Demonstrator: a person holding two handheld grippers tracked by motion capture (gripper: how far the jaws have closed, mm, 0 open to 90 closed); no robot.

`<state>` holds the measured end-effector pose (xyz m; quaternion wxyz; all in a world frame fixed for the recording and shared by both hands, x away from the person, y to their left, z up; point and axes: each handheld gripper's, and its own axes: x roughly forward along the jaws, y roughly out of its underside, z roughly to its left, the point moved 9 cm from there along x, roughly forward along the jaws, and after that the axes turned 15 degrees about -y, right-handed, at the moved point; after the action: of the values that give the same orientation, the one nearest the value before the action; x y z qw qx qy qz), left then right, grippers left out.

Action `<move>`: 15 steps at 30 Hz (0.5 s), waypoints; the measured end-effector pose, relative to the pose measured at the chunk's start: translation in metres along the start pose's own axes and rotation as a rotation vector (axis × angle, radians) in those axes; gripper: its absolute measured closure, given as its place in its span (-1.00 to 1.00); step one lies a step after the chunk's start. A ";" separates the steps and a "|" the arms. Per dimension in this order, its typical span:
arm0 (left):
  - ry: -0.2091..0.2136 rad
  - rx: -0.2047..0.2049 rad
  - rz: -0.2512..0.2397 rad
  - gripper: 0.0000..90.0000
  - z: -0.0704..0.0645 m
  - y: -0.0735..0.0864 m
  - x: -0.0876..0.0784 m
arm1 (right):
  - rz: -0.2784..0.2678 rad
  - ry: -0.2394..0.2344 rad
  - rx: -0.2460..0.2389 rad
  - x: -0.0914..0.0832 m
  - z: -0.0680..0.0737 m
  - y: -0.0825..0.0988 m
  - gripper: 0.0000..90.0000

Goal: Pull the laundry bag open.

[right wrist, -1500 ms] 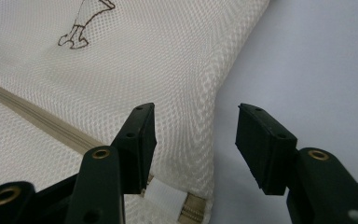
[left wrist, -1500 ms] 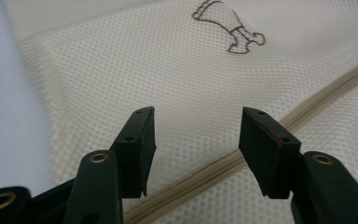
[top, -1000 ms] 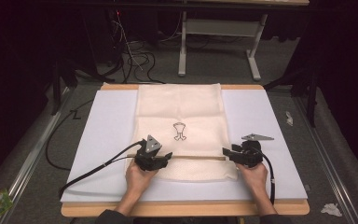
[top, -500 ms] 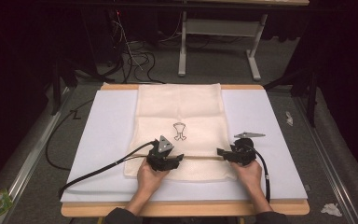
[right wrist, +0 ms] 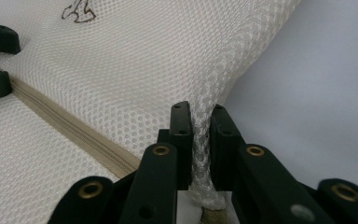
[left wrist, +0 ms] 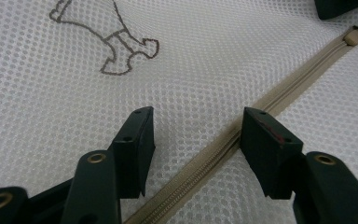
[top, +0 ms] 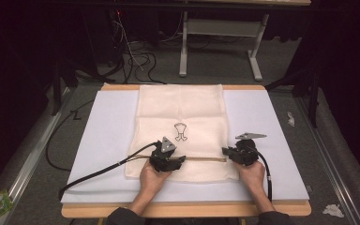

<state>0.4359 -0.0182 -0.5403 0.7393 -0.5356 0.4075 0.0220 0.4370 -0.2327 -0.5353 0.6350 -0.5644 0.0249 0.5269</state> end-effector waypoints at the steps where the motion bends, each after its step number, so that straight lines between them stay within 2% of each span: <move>1: 0.000 -0.002 -0.001 0.00 0.000 0.000 0.000 | -0.003 -0.003 -0.011 0.000 0.000 0.000 0.89; 8: 0.003 0.009 -0.001 0.02 -0.001 -0.002 -0.002 | -0.043 -0.038 -0.026 -0.011 0.004 -0.006 0.93; 11: 0.006 0.061 -0.004 0.06 -0.010 -0.006 -0.006 | -0.053 -0.041 -0.043 -0.015 0.009 -0.009 0.94; 15: 0.049 0.079 -0.007 0.10 -0.024 -0.013 -0.007 | -0.069 -0.055 -0.049 -0.018 0.012 -0.012 0.94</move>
<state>0.4230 -0.0405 -0.5283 0.7497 -0.5079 0.4242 -0.0096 0.4310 -0.2331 -0.5117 0.6393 -0.5654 -0.0247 0.5206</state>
